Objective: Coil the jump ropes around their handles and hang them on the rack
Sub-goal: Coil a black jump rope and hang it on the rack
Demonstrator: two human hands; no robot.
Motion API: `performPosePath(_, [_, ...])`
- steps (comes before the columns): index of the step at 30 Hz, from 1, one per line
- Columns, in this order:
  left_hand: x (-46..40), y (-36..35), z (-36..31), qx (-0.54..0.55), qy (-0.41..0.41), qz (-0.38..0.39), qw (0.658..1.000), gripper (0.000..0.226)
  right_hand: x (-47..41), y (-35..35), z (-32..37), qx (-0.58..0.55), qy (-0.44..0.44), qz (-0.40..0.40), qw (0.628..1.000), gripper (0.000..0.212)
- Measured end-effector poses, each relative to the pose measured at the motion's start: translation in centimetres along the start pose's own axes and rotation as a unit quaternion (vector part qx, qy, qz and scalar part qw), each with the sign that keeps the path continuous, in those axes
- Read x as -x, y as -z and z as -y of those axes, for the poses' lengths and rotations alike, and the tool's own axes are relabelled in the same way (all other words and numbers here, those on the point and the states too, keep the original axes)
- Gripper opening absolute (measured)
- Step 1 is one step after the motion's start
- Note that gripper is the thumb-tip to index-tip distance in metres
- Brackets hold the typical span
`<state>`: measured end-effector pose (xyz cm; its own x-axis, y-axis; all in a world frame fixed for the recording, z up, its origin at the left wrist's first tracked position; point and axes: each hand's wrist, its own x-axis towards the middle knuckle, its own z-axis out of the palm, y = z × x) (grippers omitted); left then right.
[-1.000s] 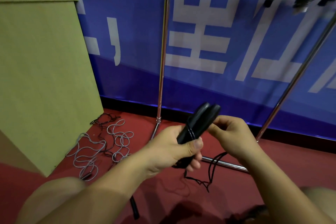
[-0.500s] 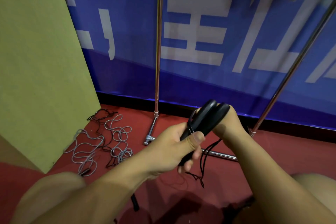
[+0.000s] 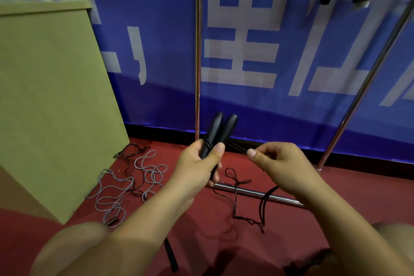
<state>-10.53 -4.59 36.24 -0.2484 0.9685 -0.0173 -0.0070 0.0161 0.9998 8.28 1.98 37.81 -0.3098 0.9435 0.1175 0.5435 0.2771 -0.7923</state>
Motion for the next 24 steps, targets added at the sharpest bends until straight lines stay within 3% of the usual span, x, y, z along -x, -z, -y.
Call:
performPosePath(8, [-0.9, 0.5, 1.0, -0.155, -0.024, 0.017, 0.987, 0.01, 1.9, -0.2, 0.9, 0.039, 0.076, 0.061, 0.994, 0.019])
performPosePath(13, [-0.7, 1.1, 1.8, -0.292, -0.028, 0.067, 0.954, 0.016, 1.8, -0.1, 0.4, 0.038, 0.094, 0.075, 0.992, 0.009])
performPosePath(16, [-0.5, 0.8, 2.2, -0.33, -0.022, 0.108, 0.937, 0.016, 1.8, -0.3, 0.4, 0.044, 0.104, 0.075, 0.991, 0.017])
performPosePath(20, [-0.4, 0.4, 2.7, -0.411, -0.036, 0.151, 0.898, 0.024, 1.6, -0.8, -0.2, 0.163, 0.149, 0.028, 0.975, 0.011])
performPosePath(24, [0.2, -0.3, 2.2, -0.47, -0.071, 0.178, 0.861, 0.023, 1.3, -0.6, -0.7, 0.208, 0.121, -0.001, 0.971, 0.026])
